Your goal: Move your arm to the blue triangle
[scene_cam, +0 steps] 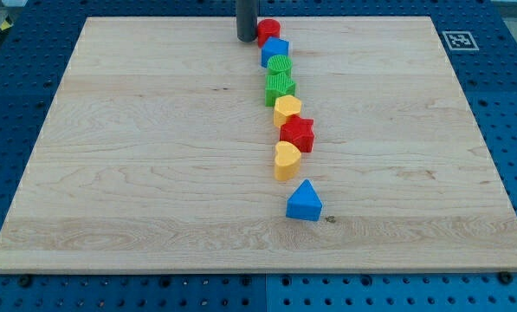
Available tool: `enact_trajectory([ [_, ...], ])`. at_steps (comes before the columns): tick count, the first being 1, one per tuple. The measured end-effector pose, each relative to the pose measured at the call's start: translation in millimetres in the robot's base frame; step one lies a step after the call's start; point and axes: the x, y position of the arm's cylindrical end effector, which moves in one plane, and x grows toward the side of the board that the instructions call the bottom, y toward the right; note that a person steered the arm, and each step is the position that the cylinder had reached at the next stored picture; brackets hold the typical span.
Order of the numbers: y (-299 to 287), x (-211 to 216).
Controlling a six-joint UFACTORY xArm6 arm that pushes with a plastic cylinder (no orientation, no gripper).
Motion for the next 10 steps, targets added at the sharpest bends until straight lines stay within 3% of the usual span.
enact_trajectory([
  [1,-7,0],
  [2,-58,1],
  [3,-96,40],
  [4,-110,61],
  [6,-112,61],
  [7,-113,100],
  [8,-117,170],
  [10,-70,362],
])
